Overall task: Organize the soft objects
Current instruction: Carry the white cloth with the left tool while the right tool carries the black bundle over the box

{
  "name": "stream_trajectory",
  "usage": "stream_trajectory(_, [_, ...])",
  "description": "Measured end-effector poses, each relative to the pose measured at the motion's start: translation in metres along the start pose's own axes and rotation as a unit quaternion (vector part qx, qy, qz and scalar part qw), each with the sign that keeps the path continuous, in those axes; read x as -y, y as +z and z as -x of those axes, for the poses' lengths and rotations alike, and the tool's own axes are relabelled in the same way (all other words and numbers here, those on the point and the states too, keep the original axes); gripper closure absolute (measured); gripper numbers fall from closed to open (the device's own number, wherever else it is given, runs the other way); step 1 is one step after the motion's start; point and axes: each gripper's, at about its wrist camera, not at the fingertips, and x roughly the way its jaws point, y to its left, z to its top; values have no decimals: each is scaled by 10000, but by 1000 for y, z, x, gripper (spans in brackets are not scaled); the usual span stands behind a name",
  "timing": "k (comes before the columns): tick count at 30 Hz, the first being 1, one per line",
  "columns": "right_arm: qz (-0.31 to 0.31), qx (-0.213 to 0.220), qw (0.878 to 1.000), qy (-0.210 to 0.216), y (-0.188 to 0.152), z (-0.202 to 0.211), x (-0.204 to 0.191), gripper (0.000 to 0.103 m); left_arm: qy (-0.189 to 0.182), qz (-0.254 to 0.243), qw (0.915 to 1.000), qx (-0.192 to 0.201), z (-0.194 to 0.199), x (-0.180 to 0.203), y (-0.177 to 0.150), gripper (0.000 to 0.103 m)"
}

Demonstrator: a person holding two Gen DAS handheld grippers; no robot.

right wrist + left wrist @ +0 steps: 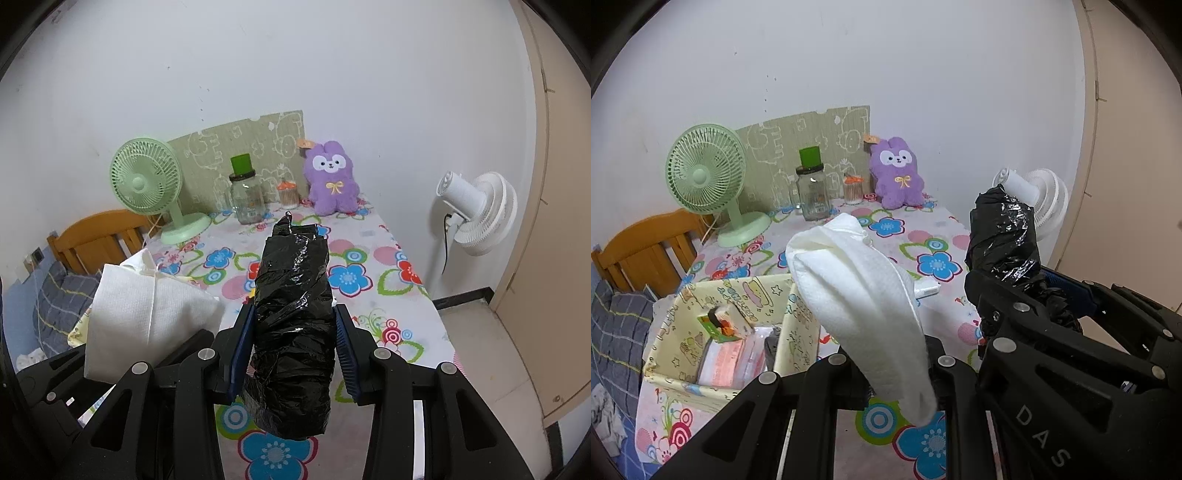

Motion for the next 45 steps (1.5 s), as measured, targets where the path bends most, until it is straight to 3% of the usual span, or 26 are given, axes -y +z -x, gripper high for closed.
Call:
stream_trajectory(11, [82, 160, 9998, 13, 5, 14, -16, 58, 38, -21, 9998, 192, 16, -13, 4, 90])
stream_trajectory(29, [244, 207, 9992, 253, 20, -3, -61, 58, 310, 74, 9989, 343, 18, -59, 9, 90])
stream_trajectory(45, [488, -27, 9970, 603, 18, -39, -116, 58, 634, 269, 9975, 131, 0, -120, 0, 89])
